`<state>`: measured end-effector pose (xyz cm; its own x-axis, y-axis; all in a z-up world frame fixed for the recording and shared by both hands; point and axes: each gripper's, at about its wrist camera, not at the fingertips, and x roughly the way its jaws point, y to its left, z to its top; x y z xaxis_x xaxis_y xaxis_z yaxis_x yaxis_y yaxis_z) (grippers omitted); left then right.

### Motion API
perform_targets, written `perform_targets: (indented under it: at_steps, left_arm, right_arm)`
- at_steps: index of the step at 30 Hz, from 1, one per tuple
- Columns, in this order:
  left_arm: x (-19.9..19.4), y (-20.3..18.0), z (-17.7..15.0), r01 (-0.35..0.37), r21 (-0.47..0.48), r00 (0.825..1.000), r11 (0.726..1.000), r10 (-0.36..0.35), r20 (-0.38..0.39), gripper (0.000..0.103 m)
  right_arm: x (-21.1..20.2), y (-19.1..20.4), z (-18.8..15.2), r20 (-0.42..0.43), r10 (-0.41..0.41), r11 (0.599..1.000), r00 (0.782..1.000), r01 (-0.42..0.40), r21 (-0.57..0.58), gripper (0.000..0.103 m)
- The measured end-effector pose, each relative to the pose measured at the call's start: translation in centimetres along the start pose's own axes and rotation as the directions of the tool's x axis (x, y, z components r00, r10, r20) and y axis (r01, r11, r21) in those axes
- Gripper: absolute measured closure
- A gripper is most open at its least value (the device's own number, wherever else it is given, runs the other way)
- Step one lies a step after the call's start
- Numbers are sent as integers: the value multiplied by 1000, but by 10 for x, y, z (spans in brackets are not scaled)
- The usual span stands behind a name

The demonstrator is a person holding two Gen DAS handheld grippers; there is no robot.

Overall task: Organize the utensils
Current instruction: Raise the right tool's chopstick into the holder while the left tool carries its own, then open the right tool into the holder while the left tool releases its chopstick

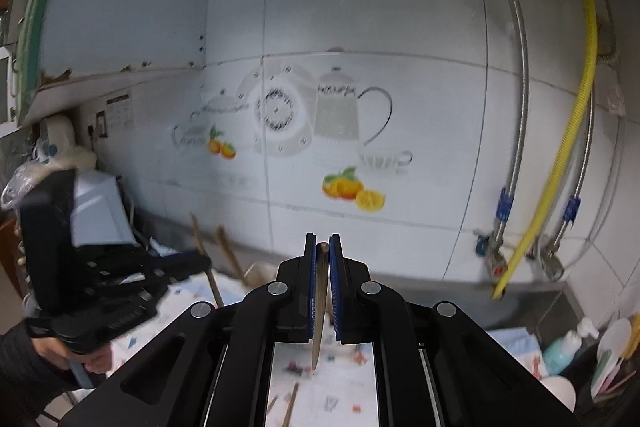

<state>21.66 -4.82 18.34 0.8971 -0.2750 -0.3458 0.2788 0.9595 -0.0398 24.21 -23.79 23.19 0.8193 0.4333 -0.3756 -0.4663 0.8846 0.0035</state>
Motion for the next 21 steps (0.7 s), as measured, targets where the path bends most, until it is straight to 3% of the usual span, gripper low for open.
perform_targets:
  at_steps: [5, 10, 14, 21]
  left_arm:
    - [8, 5, 39, -36, 17, 996, 999, 35, 79, 99]
    - [31, 11, 53, -95, 35, 991, 995, 91, 96, 99]
    - [49, 25, 51, -109, 10, 990, 994, 108, 85, 99]
    - [81, 42, 30, -115, -13, 993, 993, 115, -14, 99]
  right_arm:
    - [24, -4, 18, 22, -45, 999, 999, 45, -23, 97]
    - [46, -16, 30, 37, -58, 998, 998, 58, 0, 97]
    - [65, -23, 29, 32, -57, 998, 998, 57, 19, 97]
    - [94, -29, 9, -30, -36, 998, 999, 38, 47, 97]
